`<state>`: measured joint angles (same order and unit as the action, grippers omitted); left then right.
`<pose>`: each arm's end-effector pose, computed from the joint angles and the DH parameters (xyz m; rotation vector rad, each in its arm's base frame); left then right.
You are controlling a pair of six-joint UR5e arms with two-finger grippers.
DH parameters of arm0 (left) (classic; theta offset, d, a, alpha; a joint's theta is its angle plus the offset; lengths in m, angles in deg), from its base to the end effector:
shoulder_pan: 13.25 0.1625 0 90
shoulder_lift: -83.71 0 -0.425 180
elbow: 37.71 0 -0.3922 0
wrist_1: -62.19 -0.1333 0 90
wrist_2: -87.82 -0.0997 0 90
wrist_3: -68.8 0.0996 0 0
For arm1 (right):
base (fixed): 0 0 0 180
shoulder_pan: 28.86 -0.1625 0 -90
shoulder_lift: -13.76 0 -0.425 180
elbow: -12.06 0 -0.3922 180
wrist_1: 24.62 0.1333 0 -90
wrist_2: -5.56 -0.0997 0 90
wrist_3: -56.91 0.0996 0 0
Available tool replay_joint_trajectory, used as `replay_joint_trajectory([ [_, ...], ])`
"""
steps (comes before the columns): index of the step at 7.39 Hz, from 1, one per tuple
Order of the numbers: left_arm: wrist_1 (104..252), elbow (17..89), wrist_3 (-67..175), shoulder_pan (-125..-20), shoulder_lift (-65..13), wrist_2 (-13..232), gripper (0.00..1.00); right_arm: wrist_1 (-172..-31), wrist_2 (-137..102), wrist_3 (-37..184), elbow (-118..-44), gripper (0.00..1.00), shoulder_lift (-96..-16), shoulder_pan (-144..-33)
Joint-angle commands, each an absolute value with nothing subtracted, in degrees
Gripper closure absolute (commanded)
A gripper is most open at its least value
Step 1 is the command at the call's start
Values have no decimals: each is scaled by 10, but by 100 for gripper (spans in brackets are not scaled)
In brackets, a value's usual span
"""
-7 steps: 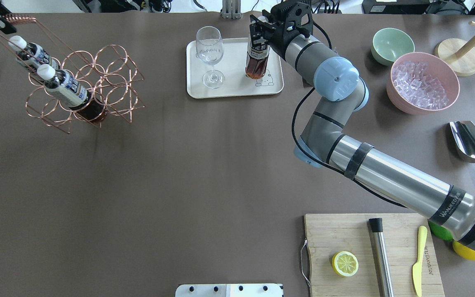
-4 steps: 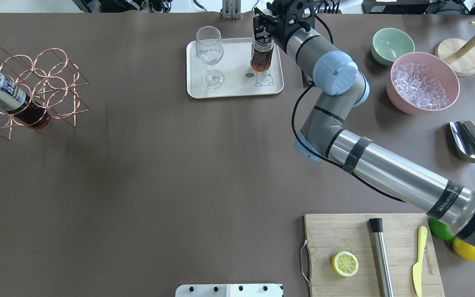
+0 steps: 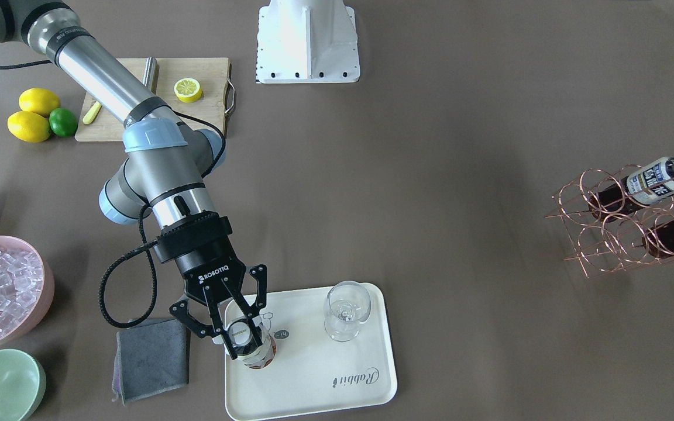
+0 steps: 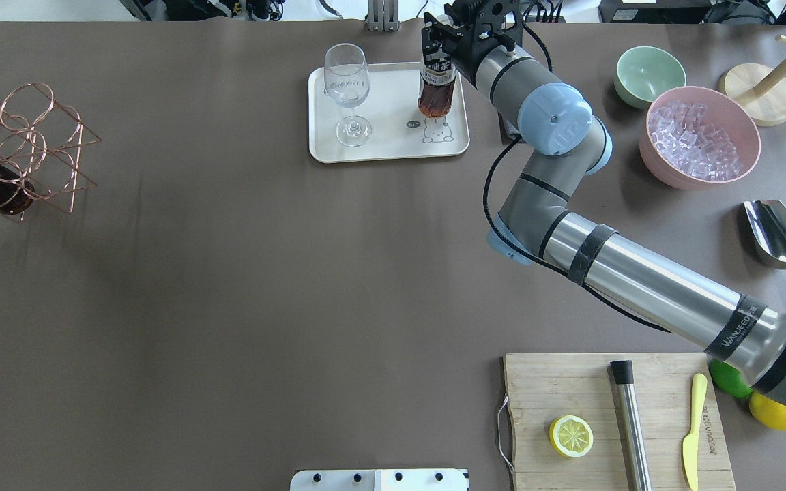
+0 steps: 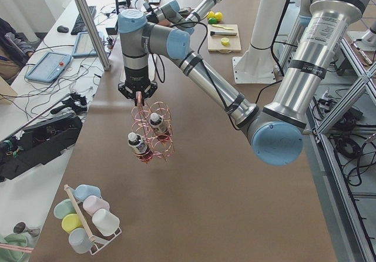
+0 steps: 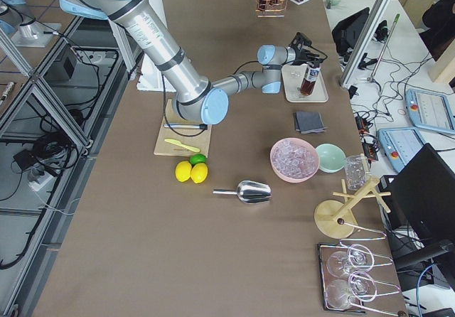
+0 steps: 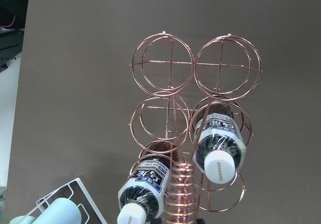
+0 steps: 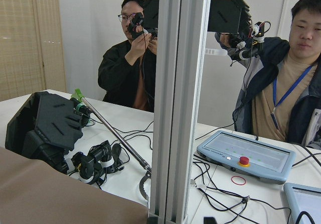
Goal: Take tea from basket to plate
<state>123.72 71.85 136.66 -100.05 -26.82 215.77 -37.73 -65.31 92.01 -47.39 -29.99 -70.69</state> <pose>-0.0405 -0.5657 0.3648 0.5556 0.4861 1.2550 -0.4661 -0.6399 0.2464 1.3617 -0.8670 0.0935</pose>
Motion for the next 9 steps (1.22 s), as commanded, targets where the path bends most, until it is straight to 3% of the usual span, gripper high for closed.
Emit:
replay_joint_trajectory([
  [1,1241,686,1451,-1013,-266,2132,100,-377,-654,921,-471,100,-296,-707],
  [7,1340,591,1497,-1011,-265,2130,100,-366,-654,921,-463,100,-297,-698],
  [8,1348,588,1496,-1008,-264,2115,100,-361,-653,921,-458,71,-297,-697],
  [9,1348,588,1494,-1002,-255,2110,100,-355,-654,921,-452,35,-297,-697],
])
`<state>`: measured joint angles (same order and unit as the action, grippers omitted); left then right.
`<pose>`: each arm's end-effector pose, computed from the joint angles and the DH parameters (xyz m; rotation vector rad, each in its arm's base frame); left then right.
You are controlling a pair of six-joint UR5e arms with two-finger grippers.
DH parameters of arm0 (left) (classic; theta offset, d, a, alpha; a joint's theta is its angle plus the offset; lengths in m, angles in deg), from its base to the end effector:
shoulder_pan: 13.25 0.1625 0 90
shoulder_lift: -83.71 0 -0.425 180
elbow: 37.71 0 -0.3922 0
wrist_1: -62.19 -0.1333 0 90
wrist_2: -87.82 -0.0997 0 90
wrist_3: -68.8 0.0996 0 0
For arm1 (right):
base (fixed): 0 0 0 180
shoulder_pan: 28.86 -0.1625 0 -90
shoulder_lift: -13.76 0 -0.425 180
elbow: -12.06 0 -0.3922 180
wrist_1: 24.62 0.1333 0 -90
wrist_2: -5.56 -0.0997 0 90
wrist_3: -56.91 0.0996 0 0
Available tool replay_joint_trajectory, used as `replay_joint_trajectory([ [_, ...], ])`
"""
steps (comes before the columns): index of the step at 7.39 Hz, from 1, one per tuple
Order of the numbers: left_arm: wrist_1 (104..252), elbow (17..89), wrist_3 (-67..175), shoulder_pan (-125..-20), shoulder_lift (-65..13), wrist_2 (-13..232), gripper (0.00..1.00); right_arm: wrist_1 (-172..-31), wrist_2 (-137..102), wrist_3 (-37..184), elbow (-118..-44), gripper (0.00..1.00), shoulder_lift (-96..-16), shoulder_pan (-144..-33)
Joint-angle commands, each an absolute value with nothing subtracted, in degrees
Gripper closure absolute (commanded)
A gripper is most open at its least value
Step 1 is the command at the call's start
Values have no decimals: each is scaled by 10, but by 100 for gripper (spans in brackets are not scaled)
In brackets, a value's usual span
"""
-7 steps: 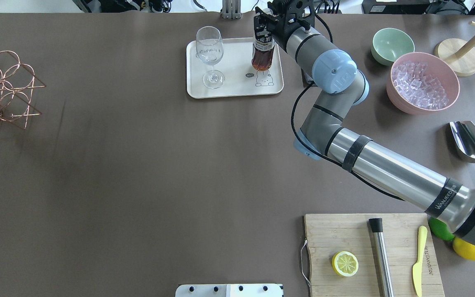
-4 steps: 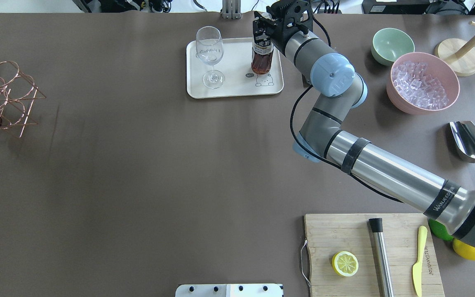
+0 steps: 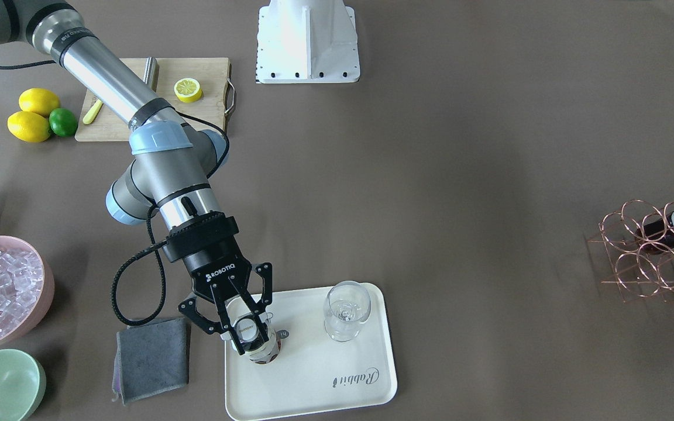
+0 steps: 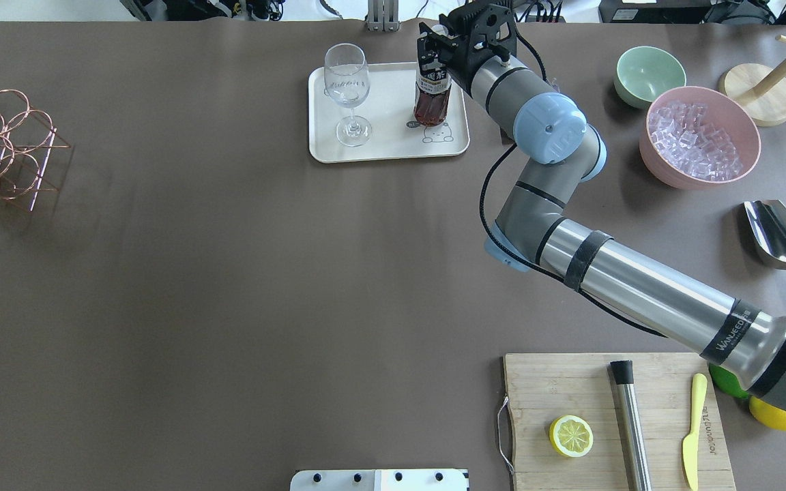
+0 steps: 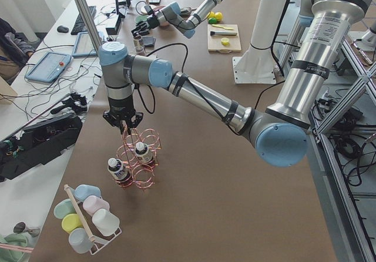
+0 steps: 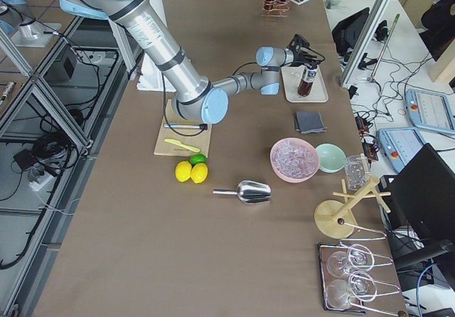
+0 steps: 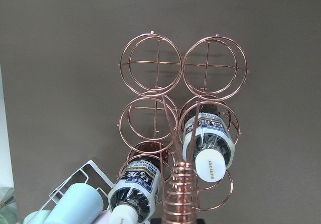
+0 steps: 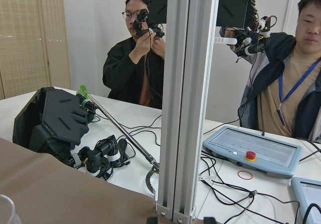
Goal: Take tea from basket to plate
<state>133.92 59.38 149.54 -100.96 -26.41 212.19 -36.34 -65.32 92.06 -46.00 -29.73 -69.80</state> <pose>-0.0528 -0.6089 0.4479 0.5439 0.4037 1.4458 -0.4782 -0.6345 0.2521 1.3573 -0.8815 0.0830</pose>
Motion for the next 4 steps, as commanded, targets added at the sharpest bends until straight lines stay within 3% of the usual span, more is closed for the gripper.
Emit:
replay_joint_trajectory([
  [1,1348,589,1492,-992,-251,2110,100,-353,-654,920,-452,21,-297,-697],
  [2,1349,591,1492,-992,-250,2110,100,-352,-653,921,-452,0,-297,-697],
  [4,1348,592,1492,-991,-247,2110,100,-352,-654,921,-452,0,-297,-697],
])
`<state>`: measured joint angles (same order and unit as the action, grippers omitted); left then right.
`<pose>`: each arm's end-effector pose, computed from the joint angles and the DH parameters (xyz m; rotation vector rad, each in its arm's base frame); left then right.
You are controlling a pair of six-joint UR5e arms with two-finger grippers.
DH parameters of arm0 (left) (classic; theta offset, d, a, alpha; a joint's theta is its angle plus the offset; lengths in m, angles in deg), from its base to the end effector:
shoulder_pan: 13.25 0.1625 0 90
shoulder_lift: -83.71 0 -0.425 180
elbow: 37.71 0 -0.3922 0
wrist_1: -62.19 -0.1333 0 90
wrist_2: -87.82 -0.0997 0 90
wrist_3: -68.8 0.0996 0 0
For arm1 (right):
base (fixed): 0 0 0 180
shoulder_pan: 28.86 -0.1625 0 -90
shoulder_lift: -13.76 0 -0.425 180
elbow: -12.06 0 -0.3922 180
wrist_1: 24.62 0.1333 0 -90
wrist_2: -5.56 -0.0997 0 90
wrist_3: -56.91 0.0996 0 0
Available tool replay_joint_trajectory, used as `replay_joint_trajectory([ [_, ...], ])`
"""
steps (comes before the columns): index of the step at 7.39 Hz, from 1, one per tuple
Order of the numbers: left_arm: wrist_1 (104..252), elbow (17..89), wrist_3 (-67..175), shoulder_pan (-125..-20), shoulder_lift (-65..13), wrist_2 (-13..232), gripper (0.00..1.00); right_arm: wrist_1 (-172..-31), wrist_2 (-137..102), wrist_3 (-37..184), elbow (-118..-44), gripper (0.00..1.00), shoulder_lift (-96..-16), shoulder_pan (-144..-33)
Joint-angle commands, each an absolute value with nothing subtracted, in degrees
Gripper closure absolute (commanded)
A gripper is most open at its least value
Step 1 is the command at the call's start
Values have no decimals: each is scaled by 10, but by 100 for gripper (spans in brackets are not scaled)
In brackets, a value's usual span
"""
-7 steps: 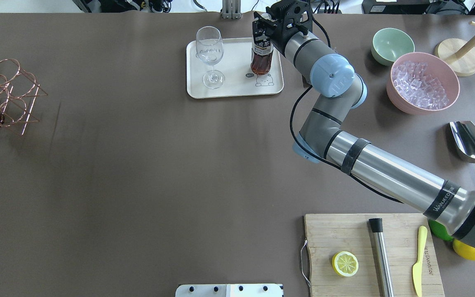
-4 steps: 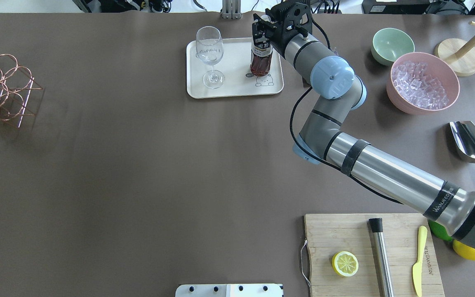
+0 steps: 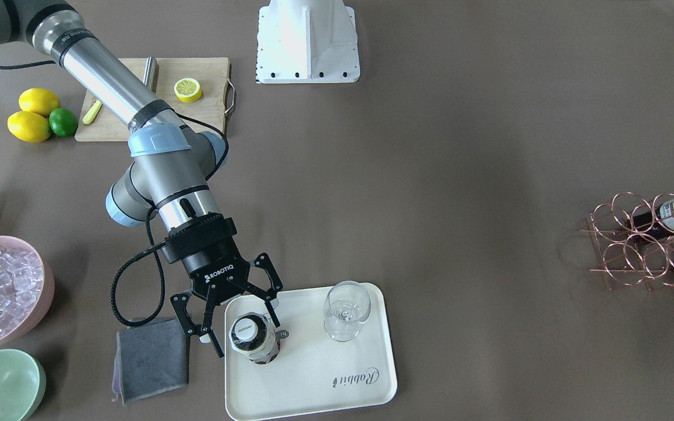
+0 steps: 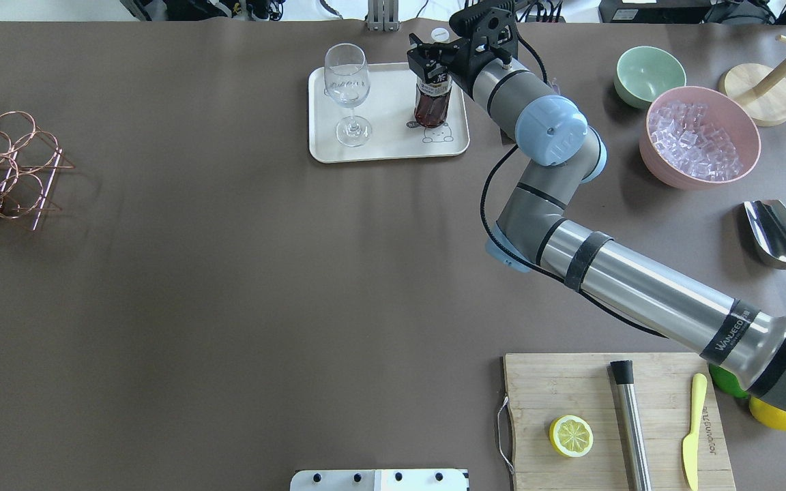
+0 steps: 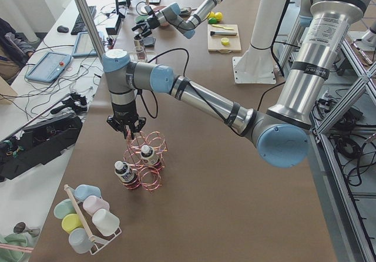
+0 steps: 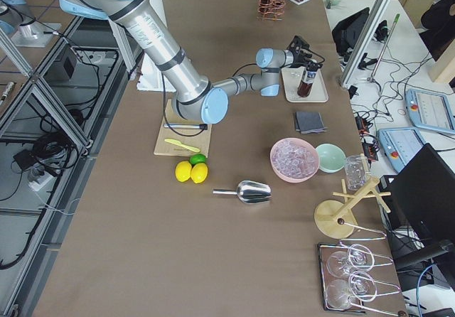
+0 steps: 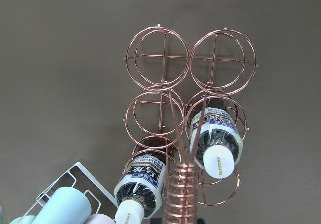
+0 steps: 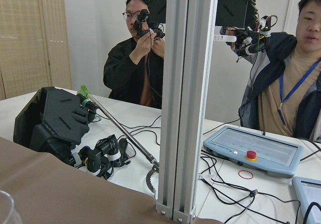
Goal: Take tea from basket to plate
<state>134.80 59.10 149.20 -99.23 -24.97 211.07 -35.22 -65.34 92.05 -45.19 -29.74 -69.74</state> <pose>-0.0364 -0.6046 0.4647 0.5127 0.4073 1.4670 -0.4795 -0.6344 0.2571 1.3602 -0.8861 0.0831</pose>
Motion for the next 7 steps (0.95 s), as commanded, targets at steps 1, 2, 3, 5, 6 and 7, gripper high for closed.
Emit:
replay_joint_trajectory([
  [1,1348,596,1490,-991,-245,2110,100,-352,-654,921,-454,0,-297,-698],
  [2,1348,597,1490,-991,-245,2110,100,-352,-654,921,-455,0,-298,-698],
  [3,1348,597,1490,-991,-246,2110,100,-352,-654,921,-459,0,-298,-698],
  [5,1345,598,1489,-991,-245,2110,93,-383,-664,925,-513,0,-314,-704],
  [6,1343,598,1490,-991,-244,2110,2,-434,-665,926,-571,0,-331,-705],
  [7,1343,598,1490,-992,-243,2110,1,-470,-669,925,-598,0,-340,-707],
])
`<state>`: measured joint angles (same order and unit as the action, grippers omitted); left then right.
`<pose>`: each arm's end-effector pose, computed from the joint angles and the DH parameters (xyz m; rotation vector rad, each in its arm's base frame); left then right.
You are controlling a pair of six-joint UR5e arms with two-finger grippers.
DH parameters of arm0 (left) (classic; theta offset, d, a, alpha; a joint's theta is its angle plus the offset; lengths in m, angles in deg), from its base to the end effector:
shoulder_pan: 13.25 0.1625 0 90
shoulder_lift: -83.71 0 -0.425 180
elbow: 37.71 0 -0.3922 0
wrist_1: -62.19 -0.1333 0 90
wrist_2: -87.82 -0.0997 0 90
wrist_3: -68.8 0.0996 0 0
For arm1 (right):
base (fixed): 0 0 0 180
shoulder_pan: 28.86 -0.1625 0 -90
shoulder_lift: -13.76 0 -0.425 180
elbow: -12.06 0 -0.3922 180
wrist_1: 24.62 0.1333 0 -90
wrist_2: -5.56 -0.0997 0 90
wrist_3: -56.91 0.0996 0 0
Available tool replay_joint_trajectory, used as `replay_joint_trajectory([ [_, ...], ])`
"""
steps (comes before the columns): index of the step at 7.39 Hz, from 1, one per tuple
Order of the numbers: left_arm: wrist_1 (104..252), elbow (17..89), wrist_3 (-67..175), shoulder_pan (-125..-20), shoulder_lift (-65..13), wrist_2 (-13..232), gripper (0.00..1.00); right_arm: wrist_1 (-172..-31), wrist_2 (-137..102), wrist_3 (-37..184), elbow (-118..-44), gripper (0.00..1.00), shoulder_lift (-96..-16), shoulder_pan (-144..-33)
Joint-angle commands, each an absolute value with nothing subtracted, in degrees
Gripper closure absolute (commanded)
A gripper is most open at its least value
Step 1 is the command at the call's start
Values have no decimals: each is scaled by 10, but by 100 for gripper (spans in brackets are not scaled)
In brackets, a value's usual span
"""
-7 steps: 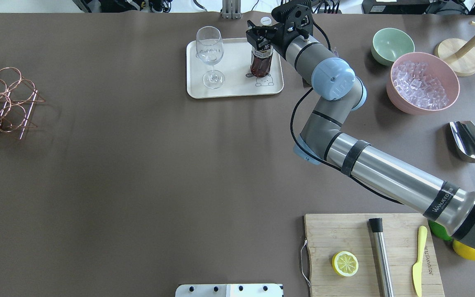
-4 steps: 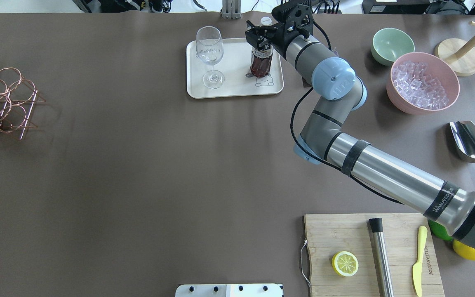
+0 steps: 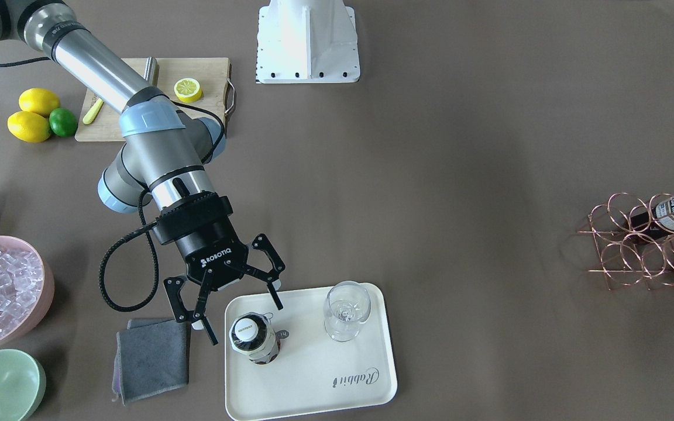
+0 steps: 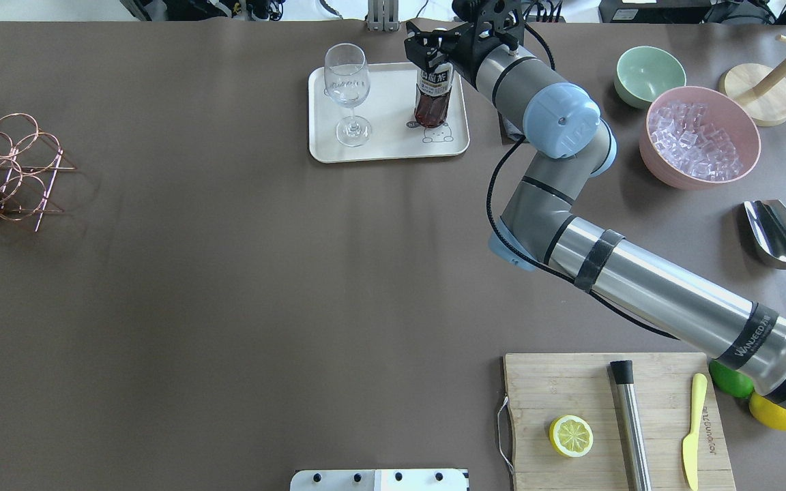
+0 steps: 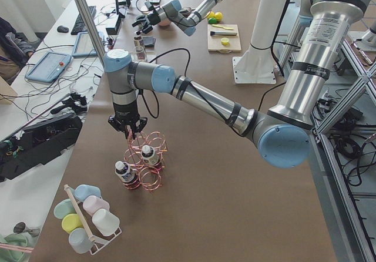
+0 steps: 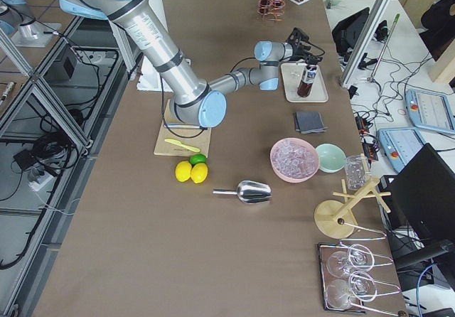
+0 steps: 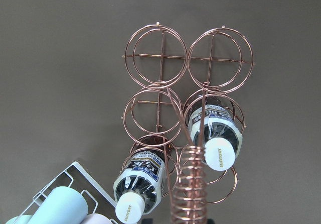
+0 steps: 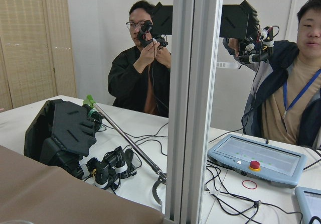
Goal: Take tea from basket to plate
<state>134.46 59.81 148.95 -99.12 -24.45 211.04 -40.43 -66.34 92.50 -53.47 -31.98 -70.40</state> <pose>-0.0356 -0.6003 0.4651 0.5086 0.4101 1.4640 -0.4548 -0.6224 0.2281 1.3643 -0.9056 0.0870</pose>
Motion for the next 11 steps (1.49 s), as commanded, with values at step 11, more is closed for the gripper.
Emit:
replay_joint_trajectory([
  [11,1350,560,1229,-1104,-144,2208,1,-1036,-1152,843,-908,0,-666,-904],
])
